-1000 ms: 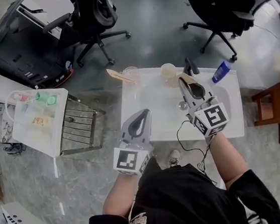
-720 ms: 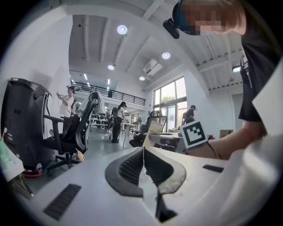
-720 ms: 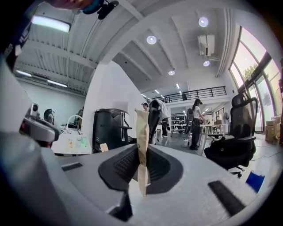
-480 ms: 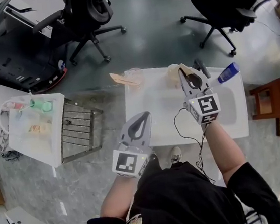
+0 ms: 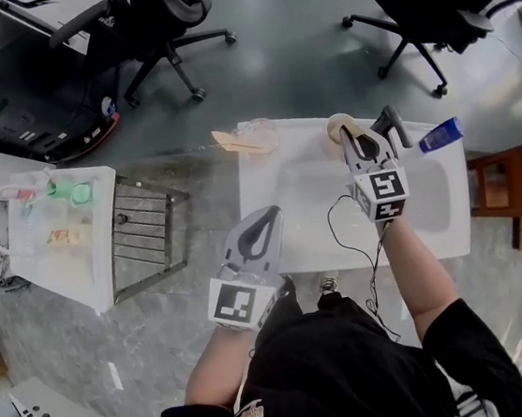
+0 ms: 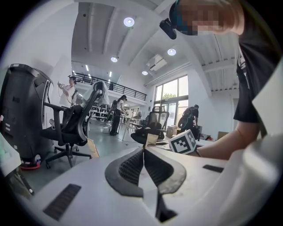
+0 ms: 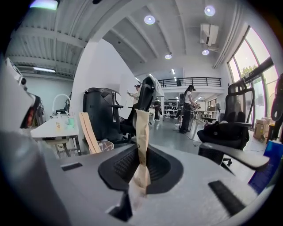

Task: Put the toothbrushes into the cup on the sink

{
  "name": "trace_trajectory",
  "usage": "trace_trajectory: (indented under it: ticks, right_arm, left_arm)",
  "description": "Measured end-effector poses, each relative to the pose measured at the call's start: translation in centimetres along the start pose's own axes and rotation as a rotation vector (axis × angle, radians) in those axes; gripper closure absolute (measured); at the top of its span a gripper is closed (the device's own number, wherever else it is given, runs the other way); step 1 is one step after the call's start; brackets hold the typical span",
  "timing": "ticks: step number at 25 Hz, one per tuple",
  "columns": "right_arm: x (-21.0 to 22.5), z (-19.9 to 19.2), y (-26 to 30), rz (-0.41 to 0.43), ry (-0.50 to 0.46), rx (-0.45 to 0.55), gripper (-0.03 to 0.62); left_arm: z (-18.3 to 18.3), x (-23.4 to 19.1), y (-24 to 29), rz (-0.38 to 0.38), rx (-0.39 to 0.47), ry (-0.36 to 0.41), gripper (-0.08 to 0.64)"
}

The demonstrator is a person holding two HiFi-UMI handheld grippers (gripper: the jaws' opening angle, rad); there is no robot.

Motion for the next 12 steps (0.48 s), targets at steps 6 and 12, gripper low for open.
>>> trace_trajectory:
  ticks: [6, 12]
  right_arm:
    - [-0.5, -1.1, 0.5, 0.012, 0.021, -0.009, 0.537]
    - [-0.4, -1.0, -0.5, 0.040, 0.038, -0.004, 0.455]
  left_arm:
    - [-0.4, -0.3, -0.3, 0.017, 0.006, 0.003, 0.552]
    - [0.0, 0.7, -0.3, 0.015, 0.017, 0.014, 0.552]
Point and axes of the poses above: the fingertips, and each gripper's own axes: y forward along the fingers, x to its right, z out of its top, the point moved 9 cm from there along -y, backward along the fingers, and after that the axes turned 14 degrees about -z, right-handed, at the moved point
